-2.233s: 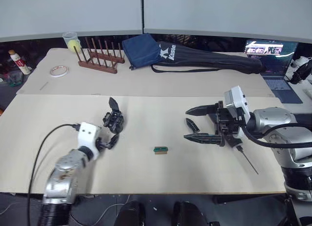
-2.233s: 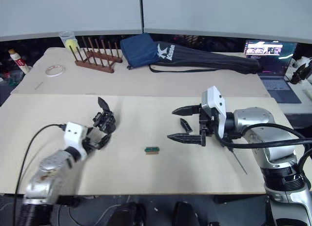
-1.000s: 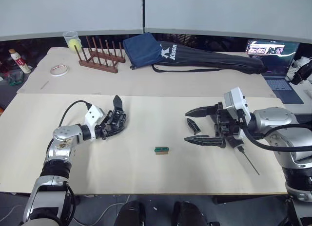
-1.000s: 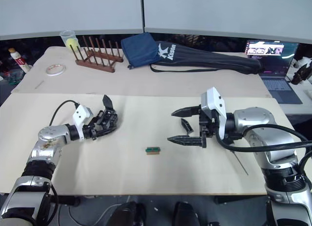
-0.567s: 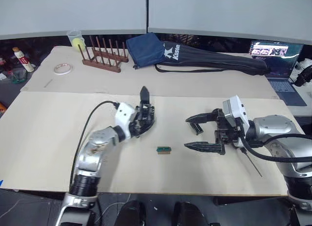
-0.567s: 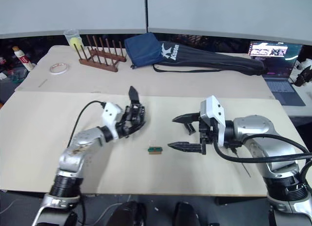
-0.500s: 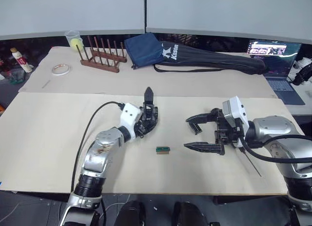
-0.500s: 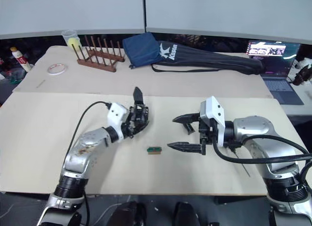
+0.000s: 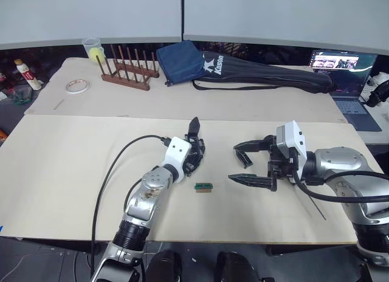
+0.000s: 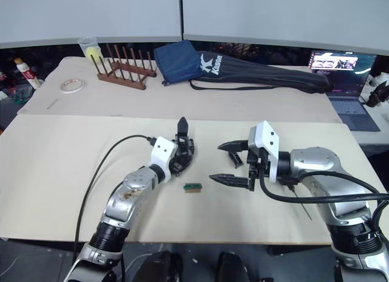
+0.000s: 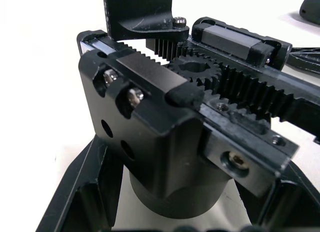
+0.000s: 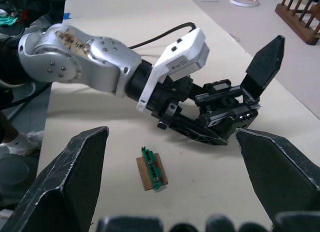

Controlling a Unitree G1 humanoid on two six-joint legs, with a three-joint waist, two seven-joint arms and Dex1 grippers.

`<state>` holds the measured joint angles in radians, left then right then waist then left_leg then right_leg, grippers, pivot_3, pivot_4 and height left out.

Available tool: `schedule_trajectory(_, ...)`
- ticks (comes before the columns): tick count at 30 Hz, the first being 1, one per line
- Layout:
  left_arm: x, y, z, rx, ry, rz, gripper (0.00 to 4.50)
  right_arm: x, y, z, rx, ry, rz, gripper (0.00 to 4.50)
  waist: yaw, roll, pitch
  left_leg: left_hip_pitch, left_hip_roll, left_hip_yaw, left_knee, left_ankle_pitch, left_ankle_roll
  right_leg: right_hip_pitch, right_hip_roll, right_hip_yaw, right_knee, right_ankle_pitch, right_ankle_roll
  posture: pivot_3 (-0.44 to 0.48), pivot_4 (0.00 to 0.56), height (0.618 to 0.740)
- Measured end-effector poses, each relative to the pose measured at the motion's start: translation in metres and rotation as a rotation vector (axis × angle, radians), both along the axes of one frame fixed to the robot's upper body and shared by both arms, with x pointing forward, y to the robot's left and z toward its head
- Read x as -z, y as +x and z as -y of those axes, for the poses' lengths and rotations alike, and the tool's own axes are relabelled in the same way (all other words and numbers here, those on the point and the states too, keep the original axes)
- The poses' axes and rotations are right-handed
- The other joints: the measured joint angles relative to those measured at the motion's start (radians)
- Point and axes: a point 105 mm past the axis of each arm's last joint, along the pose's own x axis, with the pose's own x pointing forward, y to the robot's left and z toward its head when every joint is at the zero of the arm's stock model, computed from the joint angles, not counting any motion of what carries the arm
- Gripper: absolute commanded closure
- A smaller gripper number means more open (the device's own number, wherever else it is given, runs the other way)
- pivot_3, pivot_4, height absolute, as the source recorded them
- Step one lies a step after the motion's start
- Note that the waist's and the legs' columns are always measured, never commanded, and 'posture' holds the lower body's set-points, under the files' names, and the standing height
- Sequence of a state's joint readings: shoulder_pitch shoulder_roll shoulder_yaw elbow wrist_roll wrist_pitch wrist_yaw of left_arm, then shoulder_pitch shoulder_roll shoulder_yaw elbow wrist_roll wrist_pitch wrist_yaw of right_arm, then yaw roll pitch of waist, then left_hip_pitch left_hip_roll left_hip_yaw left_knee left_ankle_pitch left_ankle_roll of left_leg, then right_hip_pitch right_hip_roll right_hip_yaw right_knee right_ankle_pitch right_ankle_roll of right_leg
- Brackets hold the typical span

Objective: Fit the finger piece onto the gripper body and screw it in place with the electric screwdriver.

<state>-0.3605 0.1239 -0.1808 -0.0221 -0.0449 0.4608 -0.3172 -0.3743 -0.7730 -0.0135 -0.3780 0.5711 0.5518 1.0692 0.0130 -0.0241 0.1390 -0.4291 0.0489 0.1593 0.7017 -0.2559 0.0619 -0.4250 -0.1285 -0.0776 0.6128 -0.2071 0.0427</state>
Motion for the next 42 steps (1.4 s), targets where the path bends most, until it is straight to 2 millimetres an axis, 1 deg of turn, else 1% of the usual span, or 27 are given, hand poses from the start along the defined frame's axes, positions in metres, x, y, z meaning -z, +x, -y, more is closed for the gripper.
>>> schedule_trajectory(2, 0.001, -0.001, 0.001, -0.006, -0.013, 0.002, 1.93, 0.000, 0.000, 0.000, 0.002, 0.000, 0.000, 0.00, 0.000, 0.000, 0.000, 0.000, 0.000, 0.000, 0.000, 0.000, 0.000, 0.000, 0.000, 0.000, 0.000, 0.000, 0.000, 0.000, 0.150, 0.740)
schedule_trajectory(4, 0.003, -0.003, 0.001, -0.009, -0.019, 0.004, 0.90, 0.001, 0.000, 0.000, 0.003, 0.000, -0.002, 0.00, 0.000, 0.000, 0.000, 0.000, 0.000, 0.000, 0.000, 0.000, 0.000, 0.000, 0.000, 0.000, 0.000, 0.000, 0.000, 0.000, 0.150, 0.740)
schedule_trajectory(5, 0.004, -0.004, 0.000, -0.009, -0.021, 0.002, 0.54, 0.001, 0.000, 0.000, 0.003, 0.000, -0.003, 0.00, 0.000, 0.000, 0.000, 0.000, 0.000, 0.000, 0.000, 0.000, 0.000, 0.000, 0.000, 0.000, 0.000, 0.000, 0.000, 0.000, 0.150, 0.740)
schedule_trajectory(6, 0.006, -0.007, 0.000, -0.003, -0.025, -0.005, 0.04, 0.001, 0.000, 0.000, 0.004, 0.000, -0.003, 0.00, 0.000, 0.000, 0.000, 0.000, 0.000, 0.000, 0.000, 0.000, 0.001, 0.000, 0.000, 0.000, 0.000, 0.000, 0.000, 0.000, 0.150, 0.740)
schedule_trajectory(10, 0.012, -0.012, -0.006, 0.020, -0.016, -0.027, 0.04, 0.001, 0.000, 0.000, 0.005, 0.000, -0.003, 0.00, 0.000, 0.000, 0.000, 0.000, 0.000, 0.000, 0.000, 0.000, 0.001, 0.000, 0.000, 0.000, 0.000, 0.000, 0.000, 0.000, 0.150, 0.740)
schedule_trajectory(13, 0.011, -0.016, -0.020, 0.051, 0.021, -0.031, 0.04, 0.002, 0.000, 0.001, 0.006, 0.000, -0.007, 0.00, -0.001, 0.000, 0.000, 0.000, 0.000, 0.000, 0.000, 0.000, 0.000, 0.000, 0.000, 0.000, 0.001, 0.000, 0.000, 0.000, 0.150, 0.740)
schedule_trajectory(17, 0.003, -0.021, -0.036, 0.134, 0.059, -0.025, 0.04, 0.003, 0.000, 0.001, 0.006, 0.000, -0.011, 0.00, -0.001, 0.000, 0.000, 0.001, 0.001, 0.000, 0.000, 0.000, 0.000, 0.000, 0.000, 0.000, 0.001, 0.000, 0.000, 0.000, 0.150, 0.740)
schedule_trajectory(22, -0.006, -0.030, -0.044, 0.262, 0.070, -0.017, 0.04, 0.003, 0.001, 0.002, 0.009, 0.001, -0.014, 0.00, 0.000, 0.000, 0.000, 0.000, 0.000, 0.000, 0.000, 0.000, 0.000, 0.000, -0.001, 0.000, 0.000, 0.000, 0.000, 0.000, 0.150, 0.740)
schedule_trajectory(24, -0.016, -0.032, -0.048, 0.319, 0.081, 0.012, 0.04, 0.003, 0.002, 0.002, 0.011, 0.002, -0.017, 0.00, -0.001, 0.000, 0.000, 0.000, 0.000, 0.000, 0.000, 0.000, 0.000, 0.000, -0.001, 0.000, 0.000, 0.000, 0.000, 0.000, 0.150, 0.740)
schedule_trajectory(27, -0.039, -0.038, -0.058, 0.402, 0.071, 0.050, 0.04, 0.004, 0.001, 0.003, 0.004, 0.000, -0.021, 0.00, -0.002, 0.001, 0.000, 0.001, 0.001, 0.000, 0.000, 0.000, 0.000, 0.000, -0.001, 0.000, 0.001, 0.000, -0.001, 0.000, 0.150, 0.740)
schedule_trajectory(32, -0.067, -0.054, -0.076, 0.525, 0.060, 0.001, 0.04, 0.005, 0.001, 0.007, -0.003, -0.024, -0.031, 0.00, -0.002, 0.001, 0.000, 0.001, 0.000, 0.000, 0.000, 0.000, 0.000, 0.000, -0.001, 0.000, 0.001, 0.000, 0.000, 0.000, 0.150, 0.740)
schedule_trajectory(35, -0.090, -0.064, -0.085, 0.580, 0.083, -0.044, 0.04, -0.002, 0.003, 0.013, 0.009, -0.075, -0.026, 0.00, -0.003, 0.001, 0.001, 0.000, 0.000, 0.000, 0.000, 0.000, 0.000, 0.000, -0.001, 0.000, 0.001, -0.001, 0.000, 0.000, 0.150, 0.740)
schedule_trajectory(37, -0.109, -0.071, -0.088, 0.623, 0.083, -0.070, 0.04, -0.010, 0.009, 0.019, 0.043, -0.127, -0.026, 0.00, -0.004, 0.002, 0.001, 0.001, 0.000, 0.000, -0.001, 0.000, 0.000, -0.001, -0.001, 0.000, 0.001, -0.001, 0.000, 0.000, 0.150, 0.740)
schedule_trajectory(39, -0.126, -0.083, -0.087, 0.695, 0.079, -0.105, 0.04, -0.018, 0.018, 0.024, 0.100, -0.197, -0.050, 0.00, -0.006, 0.002, 0.001, 0.001, 0.000, 0.000, -0.001, 0.000, -0.001, -0.001, -0.001, 0.000, 0.001, -0.001, 0.000, 0.000, 0.150, 0.740)
schedule_trajectory(42, -0.156, -0.102, -0.078, 0.822, 0.098, -0.096, 0.04, -0.033, 0.038, 0.027, 0.201, -0.283, -0.089, 0.00, -0.014, 0.002, 0.001, 0.001, 0.000, 0.000, -0.003, 0.001, -0.002, -0.002, 0.000, 0.001, 0.001, -0.002, -0.001, 0.000, 0.150, 0.740)
